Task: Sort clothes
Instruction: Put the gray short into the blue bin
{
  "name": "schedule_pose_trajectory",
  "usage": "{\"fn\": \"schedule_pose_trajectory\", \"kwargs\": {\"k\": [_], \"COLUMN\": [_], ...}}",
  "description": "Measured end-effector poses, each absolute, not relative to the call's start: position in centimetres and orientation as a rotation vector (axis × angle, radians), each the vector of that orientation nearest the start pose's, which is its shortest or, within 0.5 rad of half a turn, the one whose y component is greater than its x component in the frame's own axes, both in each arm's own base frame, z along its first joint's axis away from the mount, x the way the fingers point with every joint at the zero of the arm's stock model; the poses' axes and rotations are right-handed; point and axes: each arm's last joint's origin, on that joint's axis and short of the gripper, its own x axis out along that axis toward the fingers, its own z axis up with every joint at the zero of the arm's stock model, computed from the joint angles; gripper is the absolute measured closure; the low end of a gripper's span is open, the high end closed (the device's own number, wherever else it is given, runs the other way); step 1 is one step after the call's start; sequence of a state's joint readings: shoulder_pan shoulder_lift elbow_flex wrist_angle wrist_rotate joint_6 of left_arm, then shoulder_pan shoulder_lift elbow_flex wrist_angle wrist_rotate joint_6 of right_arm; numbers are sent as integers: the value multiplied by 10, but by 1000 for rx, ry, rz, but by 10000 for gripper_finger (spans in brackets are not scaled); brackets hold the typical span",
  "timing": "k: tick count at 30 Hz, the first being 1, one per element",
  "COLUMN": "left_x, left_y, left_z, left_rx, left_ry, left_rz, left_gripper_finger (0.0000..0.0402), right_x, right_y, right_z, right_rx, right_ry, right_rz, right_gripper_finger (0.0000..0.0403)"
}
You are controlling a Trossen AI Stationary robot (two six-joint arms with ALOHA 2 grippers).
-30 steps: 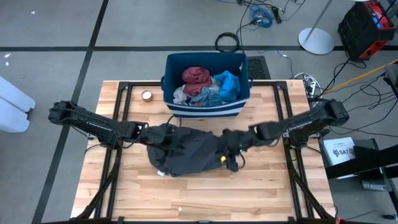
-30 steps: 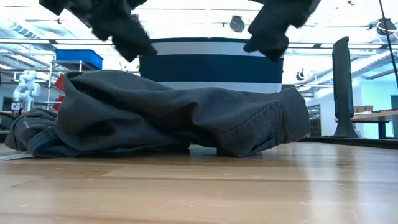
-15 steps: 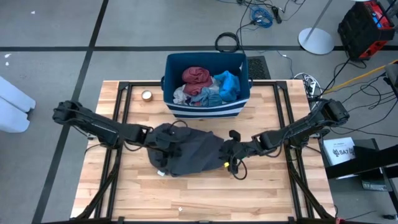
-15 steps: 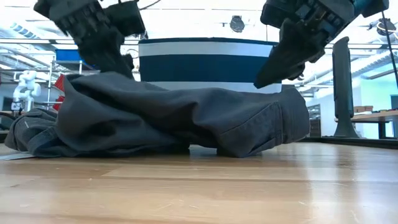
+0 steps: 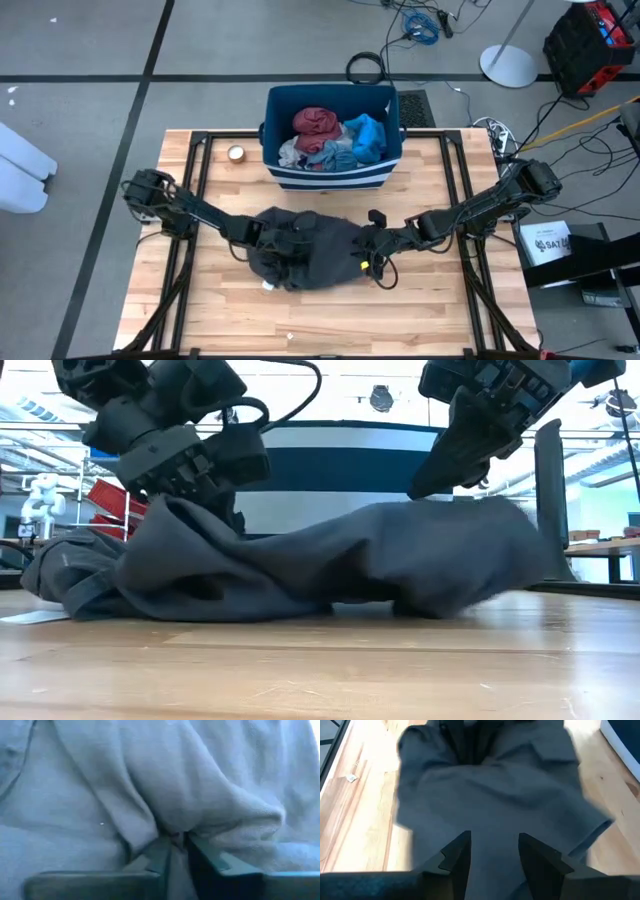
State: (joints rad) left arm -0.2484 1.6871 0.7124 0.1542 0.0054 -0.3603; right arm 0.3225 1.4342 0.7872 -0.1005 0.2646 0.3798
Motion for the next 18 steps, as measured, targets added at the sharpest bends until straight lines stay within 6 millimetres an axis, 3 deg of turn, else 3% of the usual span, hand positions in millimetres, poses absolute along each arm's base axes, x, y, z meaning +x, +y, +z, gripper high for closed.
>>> {"fn": "schedule_pose_trajectory", "kwargs": {"k": [3,7,13,18], "left_x": [297,299,306,293], "left_y": [-82,-87,-95,-92], "left_z": [127,138,203,258], "left_rx": [-246,-267,-204,-120], "left_ry": [807,725,494,302], "left_rz": [-138,-197,-309,-351], "left_gripper_finger": [386,395,398,400], "right_x": [274,273,267,246], "right_y": [83,83,90,104], "right_z": [200,200,209,246], "right_rx": [147,148,164,134], "right_ry": [712,713,695,534], "right_rz": [-81,-81,-48,62], "right_gripper_finger": [250,250,250,250]}}
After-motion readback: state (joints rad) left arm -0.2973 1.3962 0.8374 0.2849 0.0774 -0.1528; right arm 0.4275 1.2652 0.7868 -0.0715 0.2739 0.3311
